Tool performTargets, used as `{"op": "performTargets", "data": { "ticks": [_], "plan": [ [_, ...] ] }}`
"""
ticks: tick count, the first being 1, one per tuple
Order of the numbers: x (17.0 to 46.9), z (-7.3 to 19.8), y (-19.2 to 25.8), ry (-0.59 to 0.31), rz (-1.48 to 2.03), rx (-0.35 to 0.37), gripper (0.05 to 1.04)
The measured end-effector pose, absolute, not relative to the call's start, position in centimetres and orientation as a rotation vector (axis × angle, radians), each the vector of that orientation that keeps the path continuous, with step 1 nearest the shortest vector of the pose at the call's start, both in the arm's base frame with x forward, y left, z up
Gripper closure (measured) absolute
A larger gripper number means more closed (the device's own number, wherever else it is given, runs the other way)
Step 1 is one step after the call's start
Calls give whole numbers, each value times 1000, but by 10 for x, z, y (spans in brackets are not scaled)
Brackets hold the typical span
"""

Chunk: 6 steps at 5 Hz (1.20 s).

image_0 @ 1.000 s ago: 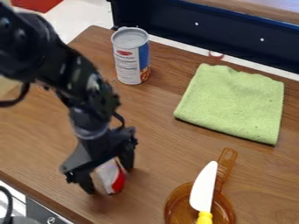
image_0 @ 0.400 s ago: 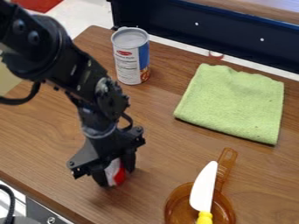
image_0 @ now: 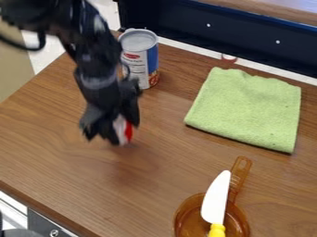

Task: Put the object under the next to the can on the upper left corner of the table

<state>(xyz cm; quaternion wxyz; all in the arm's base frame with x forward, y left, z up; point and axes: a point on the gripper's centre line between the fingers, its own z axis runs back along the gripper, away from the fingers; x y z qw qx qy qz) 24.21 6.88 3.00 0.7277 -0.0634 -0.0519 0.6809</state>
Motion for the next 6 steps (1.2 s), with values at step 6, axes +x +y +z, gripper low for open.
{"op": "performTargets", "data": {
  "ticks": [6],
  "plan": [
    [292,8,118,-146,1493,-63,503]
  ]
}}
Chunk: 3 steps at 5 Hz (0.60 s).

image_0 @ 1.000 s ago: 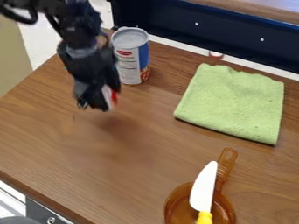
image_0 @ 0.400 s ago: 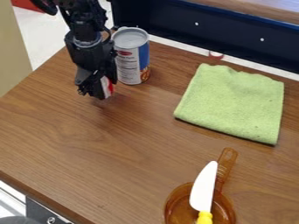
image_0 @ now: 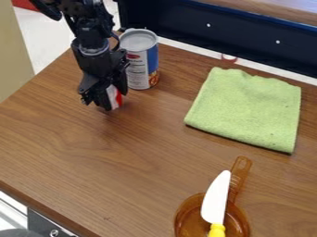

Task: Put the object under the next to the can on the upper left corner of the table

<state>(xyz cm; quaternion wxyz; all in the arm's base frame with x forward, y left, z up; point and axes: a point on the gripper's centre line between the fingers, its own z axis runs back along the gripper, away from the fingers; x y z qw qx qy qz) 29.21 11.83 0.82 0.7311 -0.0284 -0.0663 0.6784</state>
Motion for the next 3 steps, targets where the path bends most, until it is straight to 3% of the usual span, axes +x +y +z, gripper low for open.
{"op": "performTargets", "data": {
  "ticks": [1,2,3],
  "plan": [
    [286,7,122,-106,1512,-9,503],
    [284,6,122,-83,1537,20,426],
    [286,0,124,-55,1569,51,147]
  ]
}}
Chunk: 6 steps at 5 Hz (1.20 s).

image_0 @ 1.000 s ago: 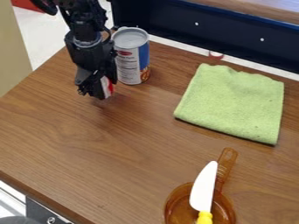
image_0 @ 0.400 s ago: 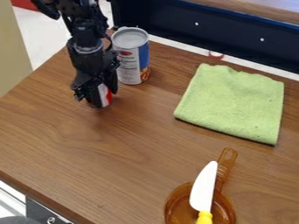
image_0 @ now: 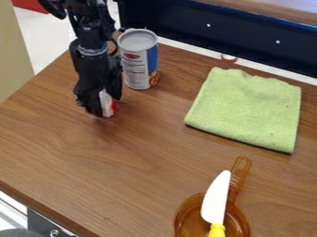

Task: Put the object under the next to the can on the upper left corner of the table

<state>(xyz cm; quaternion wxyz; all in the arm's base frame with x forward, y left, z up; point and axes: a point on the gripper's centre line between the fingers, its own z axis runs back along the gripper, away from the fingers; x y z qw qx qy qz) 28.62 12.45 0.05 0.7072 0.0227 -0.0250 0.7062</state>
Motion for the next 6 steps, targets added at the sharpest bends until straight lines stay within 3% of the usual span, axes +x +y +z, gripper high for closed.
{"op": "performTargets", "data": {
  "ticks": [1,2,3,5,6],
  "plan": [
    [285,3,124,-7,1559,-5,80],
    [278,6,127,32,1561,-15,83],
    [275,34,127,-22,1555,-60,84],
    [270,75,109,-294,1378,-151,83],
    [263,79,88,-174,1279,-60,83]
  ]
}}
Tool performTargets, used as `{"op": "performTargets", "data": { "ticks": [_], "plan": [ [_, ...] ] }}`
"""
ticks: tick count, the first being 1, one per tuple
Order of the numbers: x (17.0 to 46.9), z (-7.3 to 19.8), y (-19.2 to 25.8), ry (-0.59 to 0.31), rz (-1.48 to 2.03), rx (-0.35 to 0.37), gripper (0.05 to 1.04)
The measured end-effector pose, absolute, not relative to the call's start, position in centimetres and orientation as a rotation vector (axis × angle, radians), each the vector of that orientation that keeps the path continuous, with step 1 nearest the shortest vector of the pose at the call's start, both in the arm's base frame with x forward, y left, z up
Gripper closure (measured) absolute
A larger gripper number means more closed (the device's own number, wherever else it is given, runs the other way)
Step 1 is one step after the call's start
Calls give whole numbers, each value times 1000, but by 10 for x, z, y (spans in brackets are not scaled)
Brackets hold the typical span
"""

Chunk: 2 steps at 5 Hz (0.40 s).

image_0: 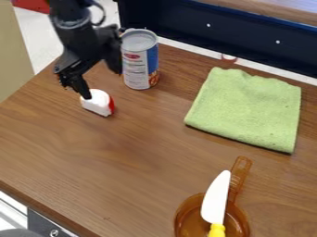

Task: Put the object under the next to the can on the upper left corner of the table

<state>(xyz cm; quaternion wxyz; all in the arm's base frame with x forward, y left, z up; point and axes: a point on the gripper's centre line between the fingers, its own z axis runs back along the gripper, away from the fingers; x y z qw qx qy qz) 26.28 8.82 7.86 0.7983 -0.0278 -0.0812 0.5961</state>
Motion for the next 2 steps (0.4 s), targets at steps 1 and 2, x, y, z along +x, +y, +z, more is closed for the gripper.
{"op": "performTargets", "data": {
  "ticks": [1,2],
  "plan": [
    [265,75,61,-101,1150,-21,84],
    [269,80,33,-99,1065,28,84]
  ]
}}
